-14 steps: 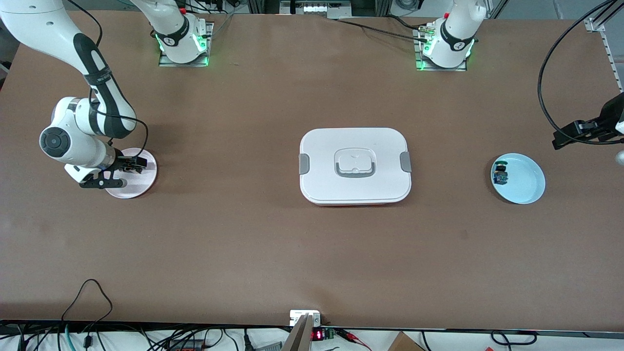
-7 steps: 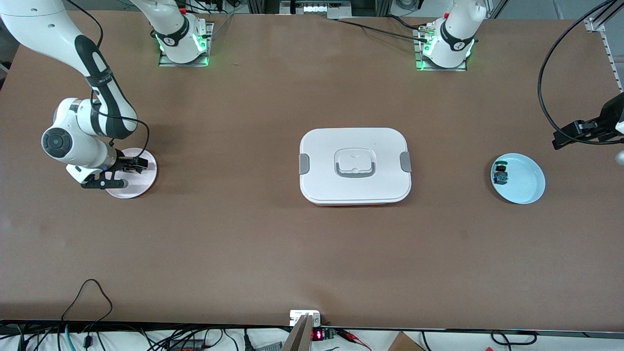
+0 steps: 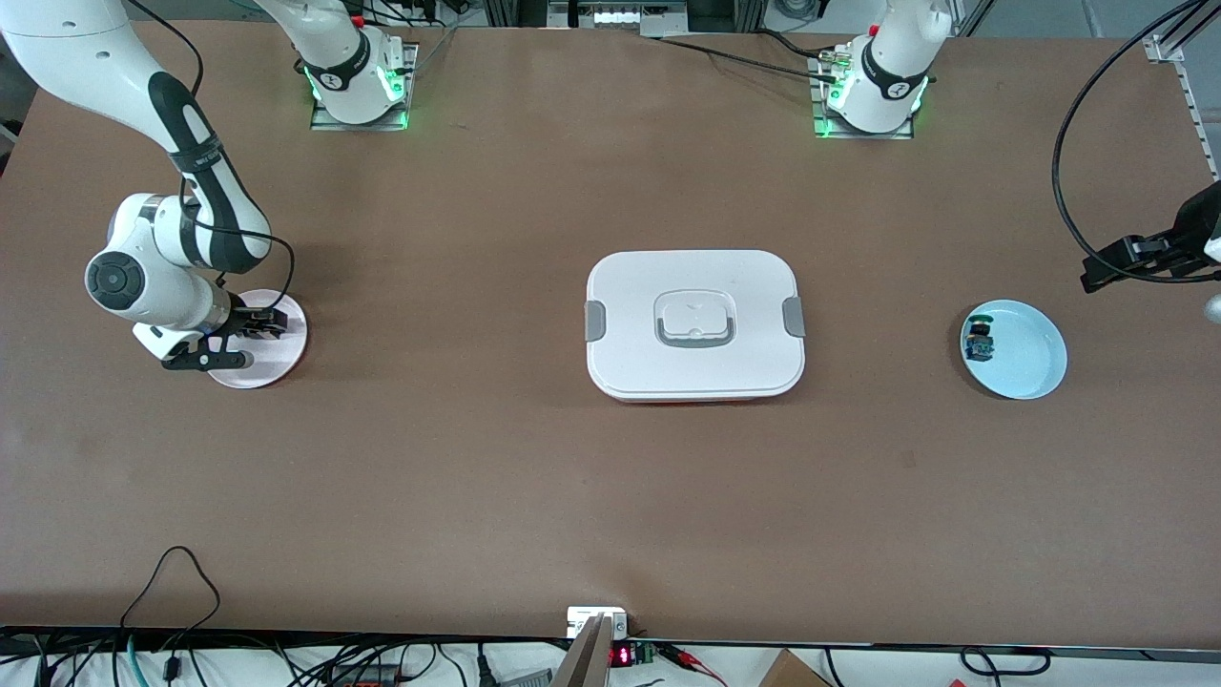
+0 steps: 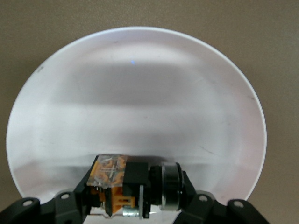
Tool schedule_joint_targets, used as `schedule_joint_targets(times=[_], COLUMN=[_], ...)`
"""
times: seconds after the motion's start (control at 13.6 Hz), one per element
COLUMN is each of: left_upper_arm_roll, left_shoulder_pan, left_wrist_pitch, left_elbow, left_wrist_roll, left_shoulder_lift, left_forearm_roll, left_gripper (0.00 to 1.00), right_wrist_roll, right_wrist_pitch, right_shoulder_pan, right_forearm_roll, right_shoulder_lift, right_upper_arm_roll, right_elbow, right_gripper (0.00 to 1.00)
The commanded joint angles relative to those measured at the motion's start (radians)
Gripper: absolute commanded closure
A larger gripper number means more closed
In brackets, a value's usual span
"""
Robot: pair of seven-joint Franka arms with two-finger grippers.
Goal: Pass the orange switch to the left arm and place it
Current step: 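Close the right gripper on the orange switch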
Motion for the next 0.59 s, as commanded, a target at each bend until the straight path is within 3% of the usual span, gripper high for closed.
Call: schedule_joint_targets(times=[0.0, 0.51], left_upper_arm_roll=[-0.004, -0.004], left_shoulder_pan=[0.004, 0.004], left_wrist_pitch=[-0.01, -0.01], left_elbow=[0.032, 0.032], left_wrist_roll=[0.022, 0.022], left_shoulder_lift=[0.017, 0.017], left_forearm_roll=[0.015, 0.015], left_gripper=[0.0, 0.0], right_wrist_roll=[-0.029, -0.033], right_wrist_pitch=[-0.015, -0.052], right_shoulder_pan=[-0.013, -0.016], right_forearm_roll=[-0.006, -0.003], right_shoulder_lift=[-0.028, -0.136], right_upper_arm_roll=[0.024, 0.077], right_elbow=[-0.007, 0.006], right_gripper=[0.91, 0.96])
